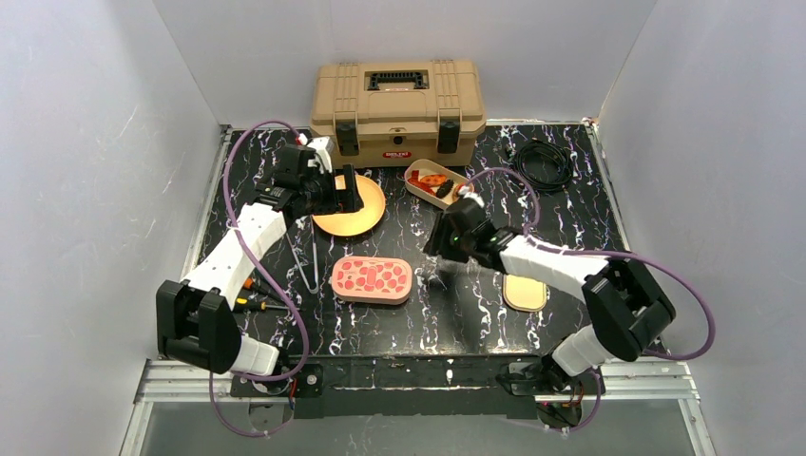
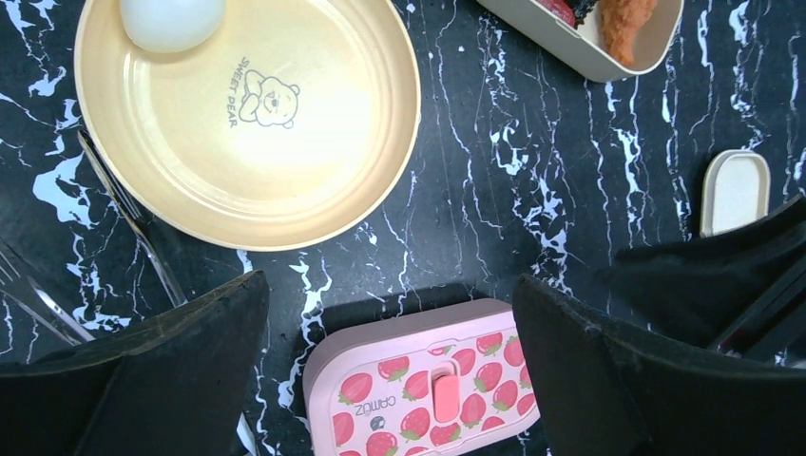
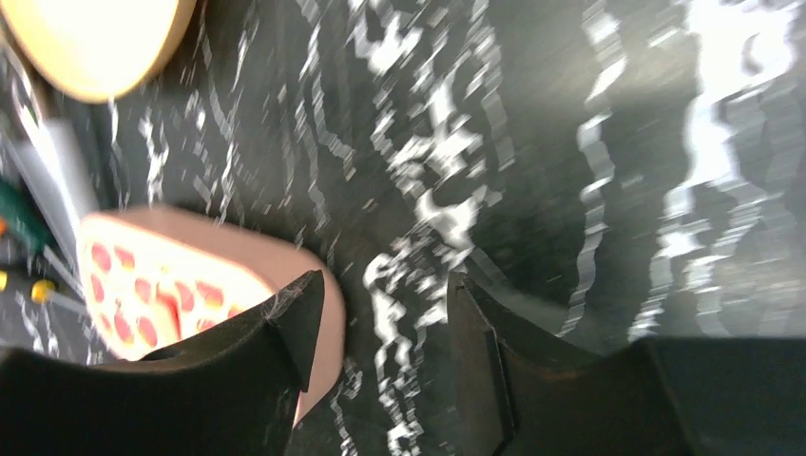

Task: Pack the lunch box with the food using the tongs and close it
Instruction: Move the packing box to the center of the board.

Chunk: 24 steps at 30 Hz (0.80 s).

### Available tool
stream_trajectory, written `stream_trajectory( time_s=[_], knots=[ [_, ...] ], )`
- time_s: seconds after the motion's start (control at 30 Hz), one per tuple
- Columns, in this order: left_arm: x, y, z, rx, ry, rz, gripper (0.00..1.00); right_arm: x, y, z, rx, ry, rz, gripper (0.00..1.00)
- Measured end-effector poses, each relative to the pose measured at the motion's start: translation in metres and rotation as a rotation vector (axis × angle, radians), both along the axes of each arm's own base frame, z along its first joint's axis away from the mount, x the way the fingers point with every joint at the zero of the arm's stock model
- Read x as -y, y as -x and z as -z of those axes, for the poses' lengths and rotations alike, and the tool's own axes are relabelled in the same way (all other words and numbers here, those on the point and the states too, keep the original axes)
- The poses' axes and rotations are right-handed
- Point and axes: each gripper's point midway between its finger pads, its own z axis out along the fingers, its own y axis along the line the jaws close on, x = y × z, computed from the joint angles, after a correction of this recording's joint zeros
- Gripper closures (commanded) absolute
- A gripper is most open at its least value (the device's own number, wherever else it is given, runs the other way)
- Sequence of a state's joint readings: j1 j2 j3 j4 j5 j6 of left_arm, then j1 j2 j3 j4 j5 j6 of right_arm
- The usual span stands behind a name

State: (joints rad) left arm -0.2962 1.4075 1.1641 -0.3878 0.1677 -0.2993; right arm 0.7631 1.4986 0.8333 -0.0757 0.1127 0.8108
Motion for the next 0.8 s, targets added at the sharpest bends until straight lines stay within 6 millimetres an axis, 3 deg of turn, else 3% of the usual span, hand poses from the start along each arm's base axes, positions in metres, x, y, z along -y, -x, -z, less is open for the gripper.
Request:
stream_trajectory(
  time_s=[0.2,0.33,0.53,0.8],
  knots=[
    [0.004,0.0,-0.004,0.001,0.033,0.004,0.02,0.061,-0.063,-0.024,0.059,0.04,0.167,0.35],
    [0.007,0.001,-0.005,-0.002,0.052,0.013,0.02,0.081,-0.095,-0.034,0.088,0.046,0.229,0.34],
    [0.009,0.002,-0.006,-0.007,0.063,0.023,0.02,0.09,-0.138,-0.024,0.073,0.068,0.287,0.34],
    [0.012,0.004,-0.006,-0.014,0.08,0.031,0.02,0.089,-0.166,0.001,0.038,0.127,0.323,0.42]
  ],
)
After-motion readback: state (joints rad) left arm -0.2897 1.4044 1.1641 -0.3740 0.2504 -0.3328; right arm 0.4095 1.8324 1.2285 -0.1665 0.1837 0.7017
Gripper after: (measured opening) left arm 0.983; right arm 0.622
